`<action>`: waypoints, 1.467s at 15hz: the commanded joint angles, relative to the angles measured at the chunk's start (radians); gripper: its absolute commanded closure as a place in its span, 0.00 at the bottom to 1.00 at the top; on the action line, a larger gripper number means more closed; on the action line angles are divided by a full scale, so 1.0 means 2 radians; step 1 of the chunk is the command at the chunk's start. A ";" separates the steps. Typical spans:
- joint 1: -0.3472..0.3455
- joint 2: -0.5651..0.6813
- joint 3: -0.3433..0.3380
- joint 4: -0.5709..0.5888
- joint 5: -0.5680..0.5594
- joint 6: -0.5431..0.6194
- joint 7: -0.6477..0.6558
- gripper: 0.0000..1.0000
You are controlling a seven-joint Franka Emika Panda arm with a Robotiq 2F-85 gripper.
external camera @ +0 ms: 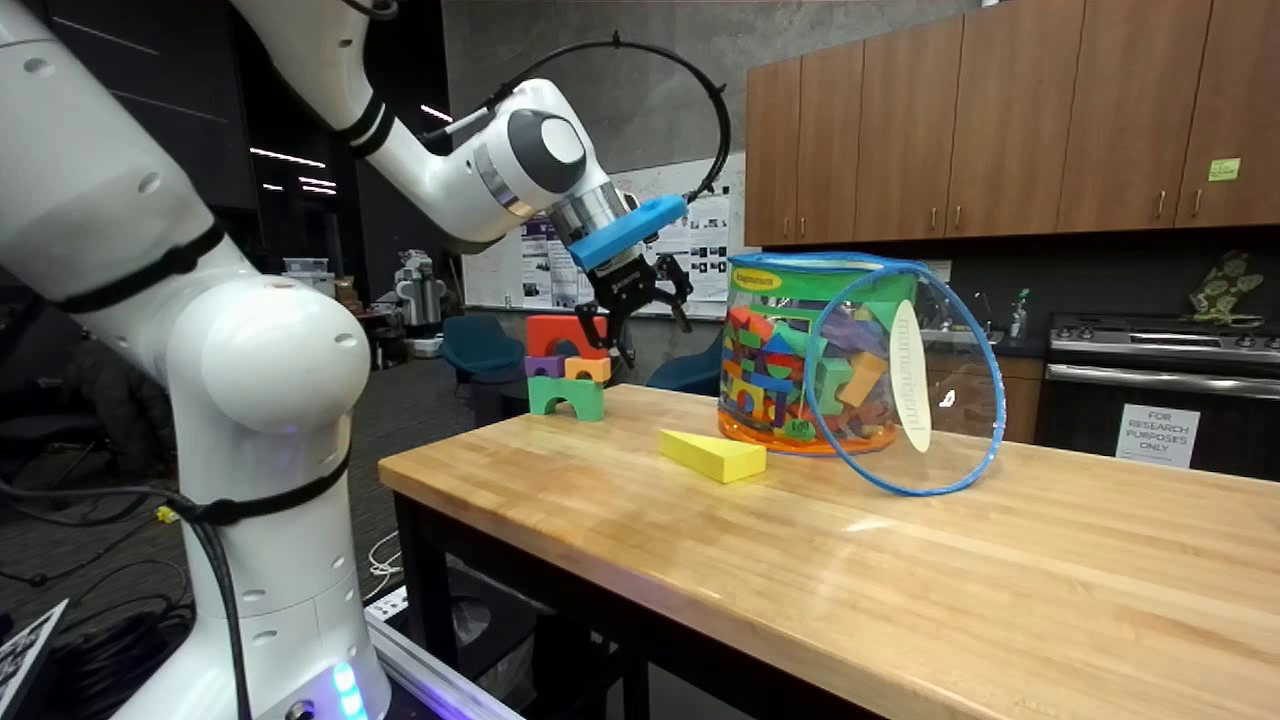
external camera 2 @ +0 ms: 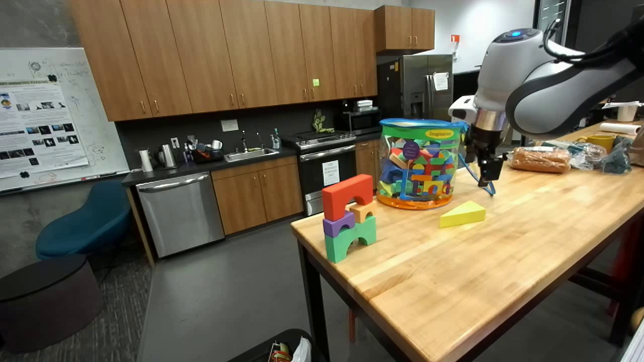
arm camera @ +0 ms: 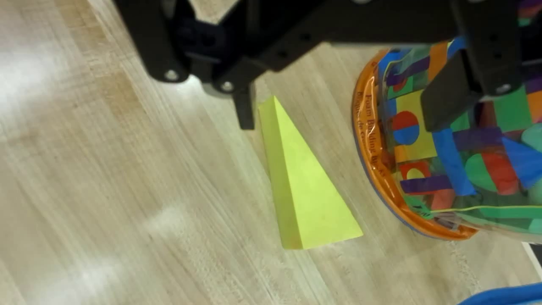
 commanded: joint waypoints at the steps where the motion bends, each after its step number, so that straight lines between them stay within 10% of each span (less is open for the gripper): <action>1: -0.002 0.059 -0.011 0.024 -0.009 0.012 0.005 0.32; 10: 0.008 0.141 -0.036 0.057 0.050 0.032 0.025 0.99; 22: 0.029 0.209 -0.062 0.078 0.202 0.086 0.012 1.00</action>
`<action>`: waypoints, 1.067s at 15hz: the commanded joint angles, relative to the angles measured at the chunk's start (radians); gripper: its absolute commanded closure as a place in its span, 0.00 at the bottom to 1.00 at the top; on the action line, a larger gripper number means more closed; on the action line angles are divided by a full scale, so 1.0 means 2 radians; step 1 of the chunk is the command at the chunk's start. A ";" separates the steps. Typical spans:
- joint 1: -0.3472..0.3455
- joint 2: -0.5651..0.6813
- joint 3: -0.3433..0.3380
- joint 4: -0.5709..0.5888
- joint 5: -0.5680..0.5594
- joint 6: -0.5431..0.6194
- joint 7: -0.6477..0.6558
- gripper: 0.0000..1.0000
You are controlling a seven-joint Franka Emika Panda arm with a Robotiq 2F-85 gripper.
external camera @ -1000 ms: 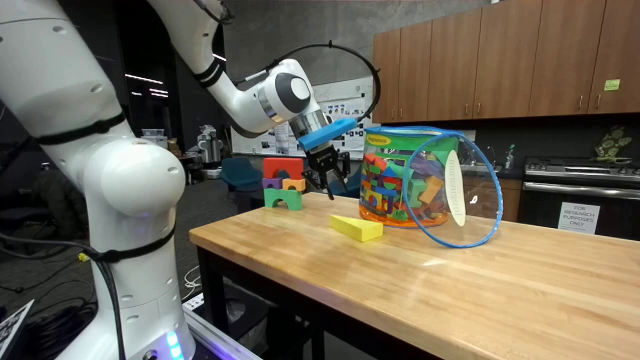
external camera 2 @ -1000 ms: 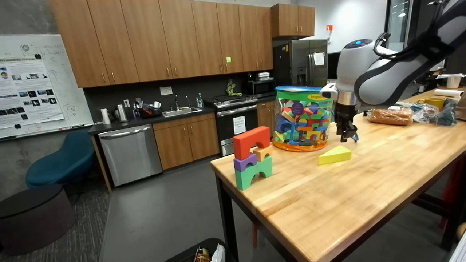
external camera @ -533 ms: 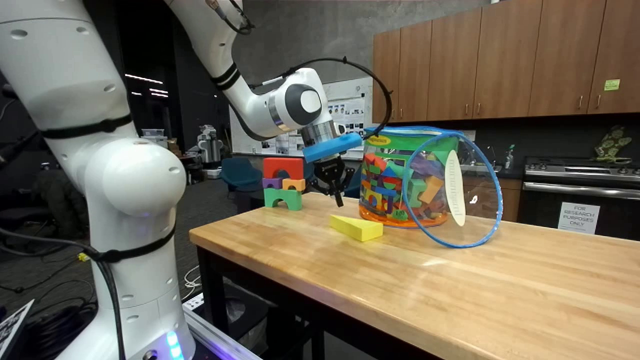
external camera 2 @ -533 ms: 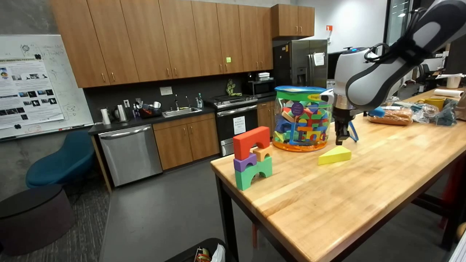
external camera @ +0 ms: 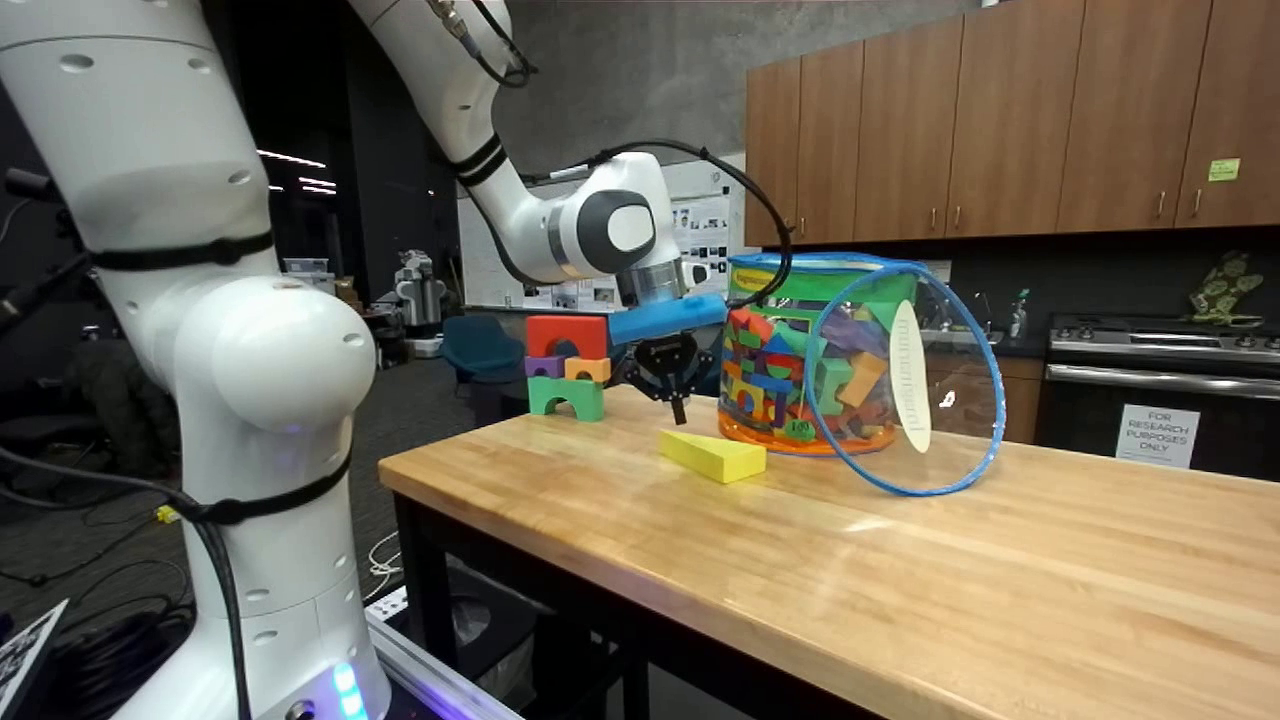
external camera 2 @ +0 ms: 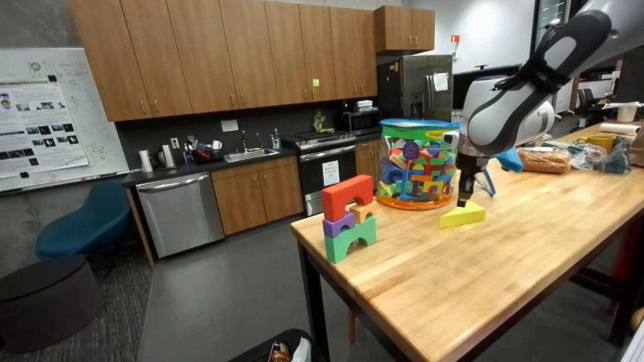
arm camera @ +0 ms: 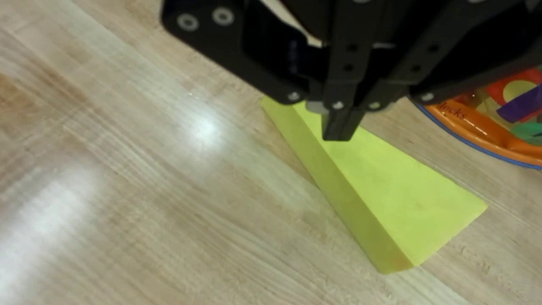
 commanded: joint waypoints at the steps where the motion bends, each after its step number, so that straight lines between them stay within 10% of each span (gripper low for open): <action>1: 0.011 0.031 -0.007 0.018 0.029 0.027 -0.009 1.00; 16: 0.004 0.095 0.009 0.044 0.035 0.062 -0.004 1.00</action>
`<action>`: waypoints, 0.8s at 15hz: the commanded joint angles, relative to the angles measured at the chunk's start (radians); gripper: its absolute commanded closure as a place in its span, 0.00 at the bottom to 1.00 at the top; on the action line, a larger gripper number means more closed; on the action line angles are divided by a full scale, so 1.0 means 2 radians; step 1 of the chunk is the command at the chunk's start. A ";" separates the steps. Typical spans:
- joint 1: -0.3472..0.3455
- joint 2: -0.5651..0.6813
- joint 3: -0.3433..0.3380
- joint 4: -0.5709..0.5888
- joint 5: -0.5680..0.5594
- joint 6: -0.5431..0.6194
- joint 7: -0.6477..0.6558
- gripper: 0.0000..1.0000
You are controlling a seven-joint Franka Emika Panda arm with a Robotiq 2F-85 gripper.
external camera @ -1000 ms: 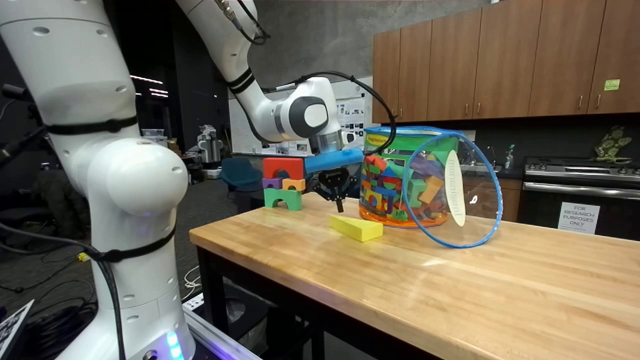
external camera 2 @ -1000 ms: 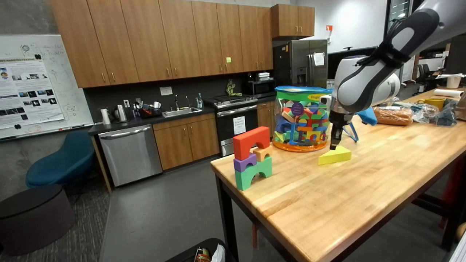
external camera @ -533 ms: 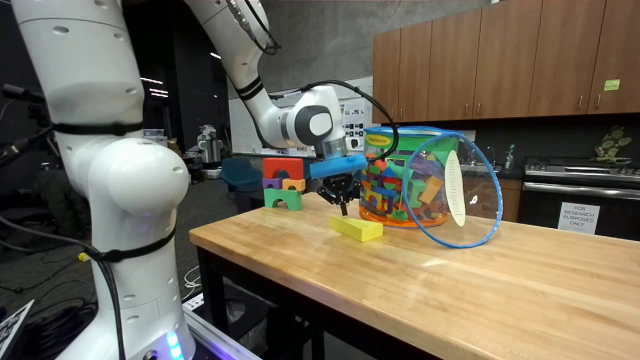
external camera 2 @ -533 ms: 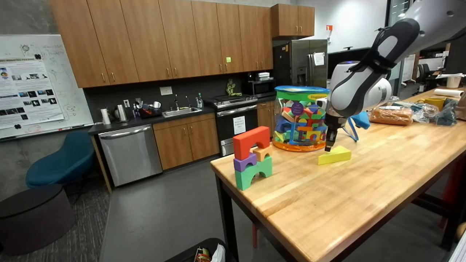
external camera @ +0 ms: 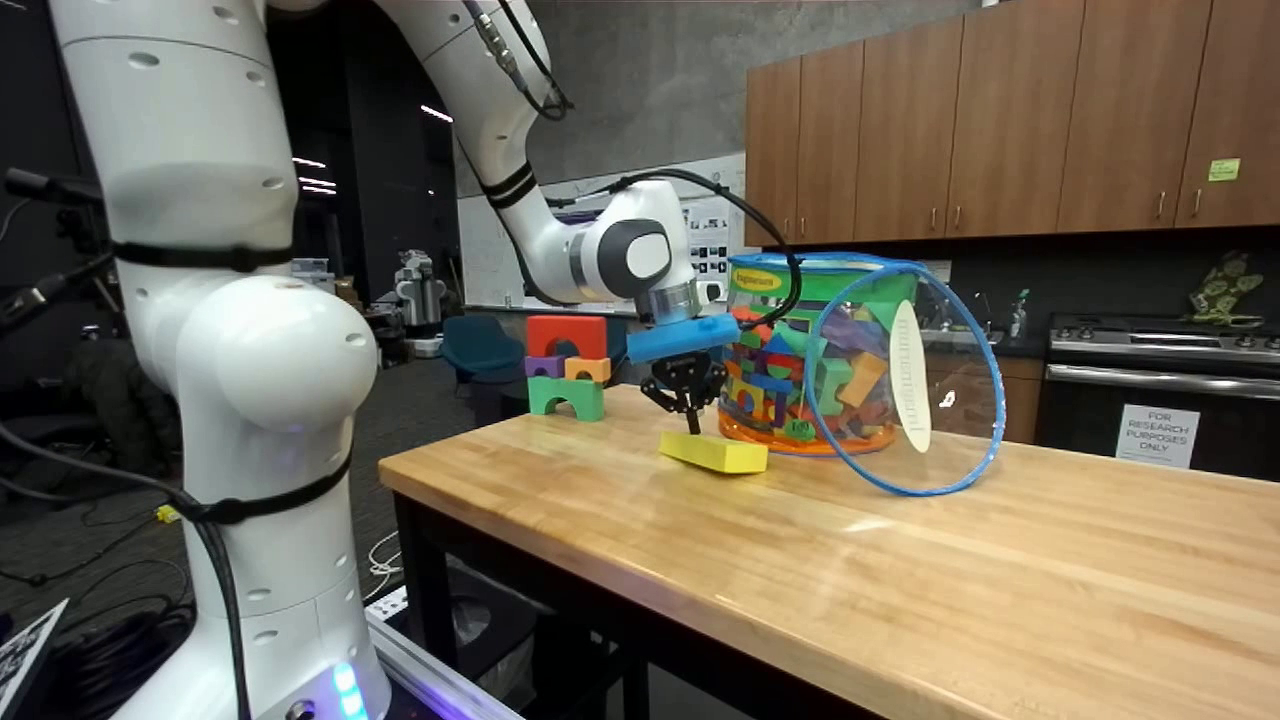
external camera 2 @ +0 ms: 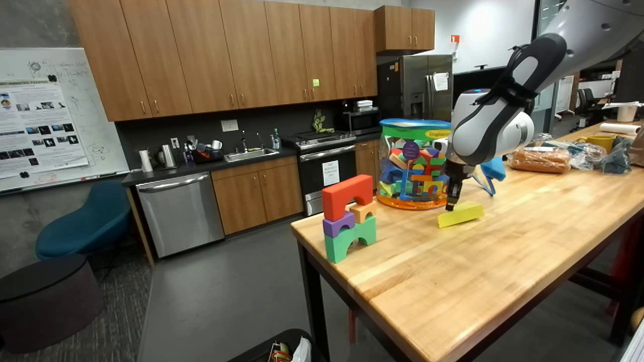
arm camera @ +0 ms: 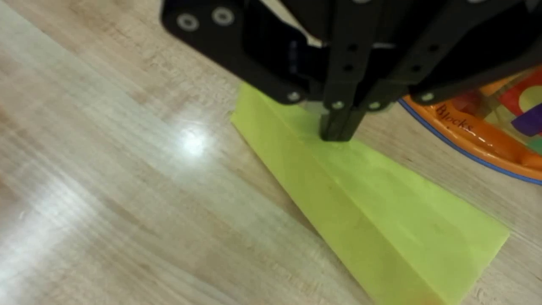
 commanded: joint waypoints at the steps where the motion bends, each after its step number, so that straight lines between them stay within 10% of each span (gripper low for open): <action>1: -0.001 0.020 0.008 0.004 0.007 0.015 -0.002 1.00; 12: -0.002 0.055 0.034 0.005 -0.009 0.032 0.013 1.00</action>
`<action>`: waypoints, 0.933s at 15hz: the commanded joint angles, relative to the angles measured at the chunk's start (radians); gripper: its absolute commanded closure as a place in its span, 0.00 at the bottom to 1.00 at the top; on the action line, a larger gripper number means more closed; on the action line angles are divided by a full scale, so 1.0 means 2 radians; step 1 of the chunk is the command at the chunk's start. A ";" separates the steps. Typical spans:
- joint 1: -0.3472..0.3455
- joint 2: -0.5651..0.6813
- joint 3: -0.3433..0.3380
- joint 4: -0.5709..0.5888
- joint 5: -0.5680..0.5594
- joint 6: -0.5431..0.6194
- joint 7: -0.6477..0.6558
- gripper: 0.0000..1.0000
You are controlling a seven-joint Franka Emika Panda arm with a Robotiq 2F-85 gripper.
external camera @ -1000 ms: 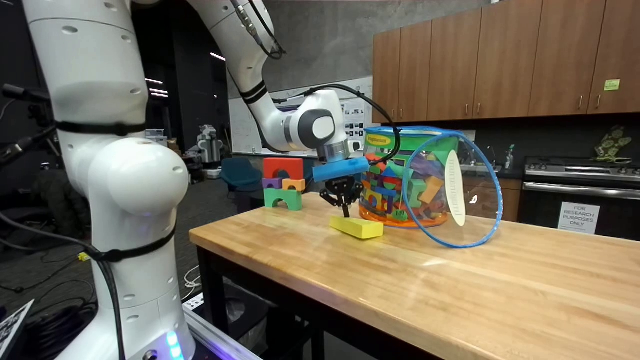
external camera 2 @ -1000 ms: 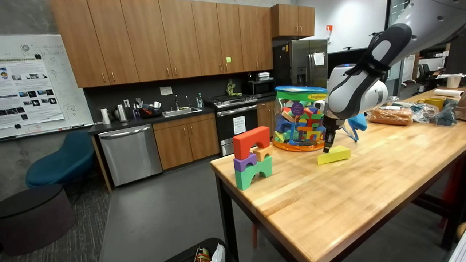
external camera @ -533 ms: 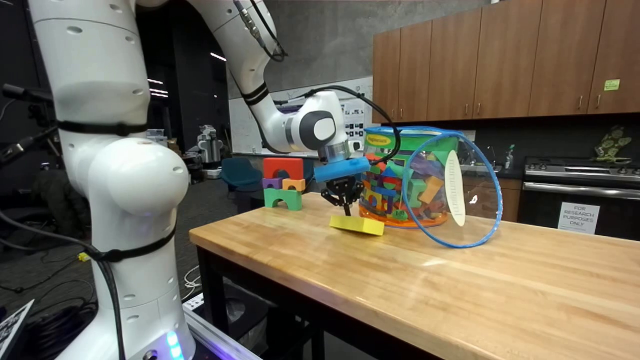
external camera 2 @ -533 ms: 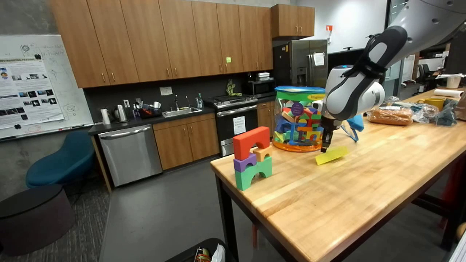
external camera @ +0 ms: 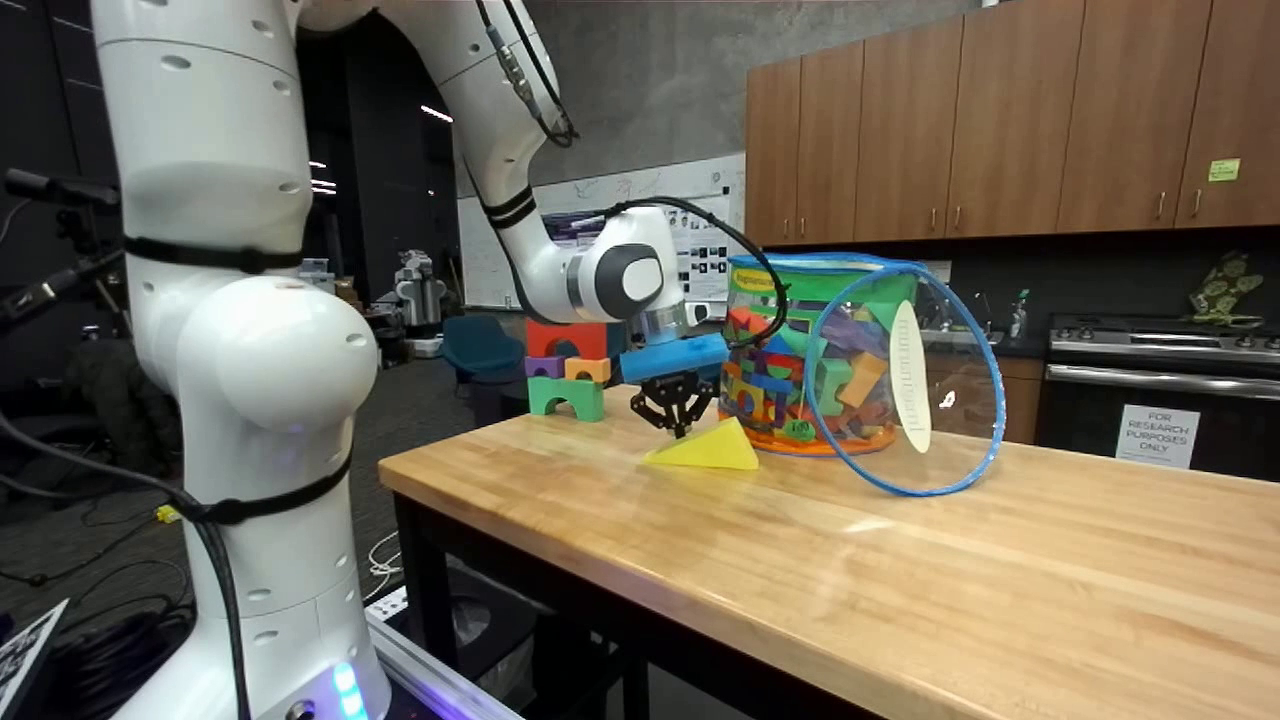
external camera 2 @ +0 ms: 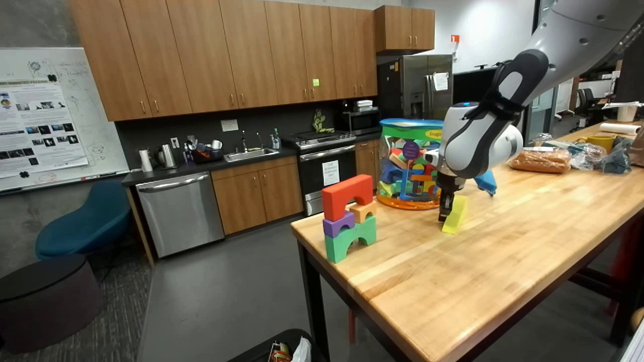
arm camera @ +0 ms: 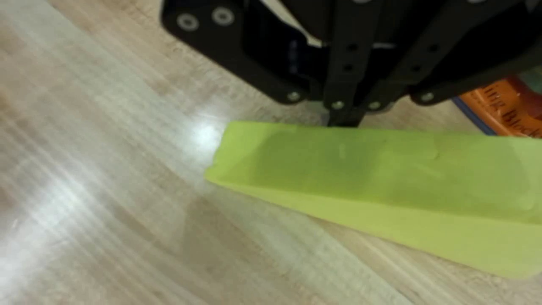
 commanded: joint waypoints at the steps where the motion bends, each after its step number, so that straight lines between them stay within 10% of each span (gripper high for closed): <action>1: -0.002 0.013 0.013 0.001 0.013 0.002 -0.001 1.00; 4: 0.004 -0.027 0.028 -0.010 0.092 -0.003 -0.048 1.00; 5: 0.008 -0.043 0.032 -0.012 0.126 -0.009 -0.067 0.74; 7: 0.017 -0.071 0.031 -0.012 0.162 -0.025 -0.083 0.68; 14: -0.041 -0.136 0.029 -0.018 -0.015 -0.041 0.156 0.23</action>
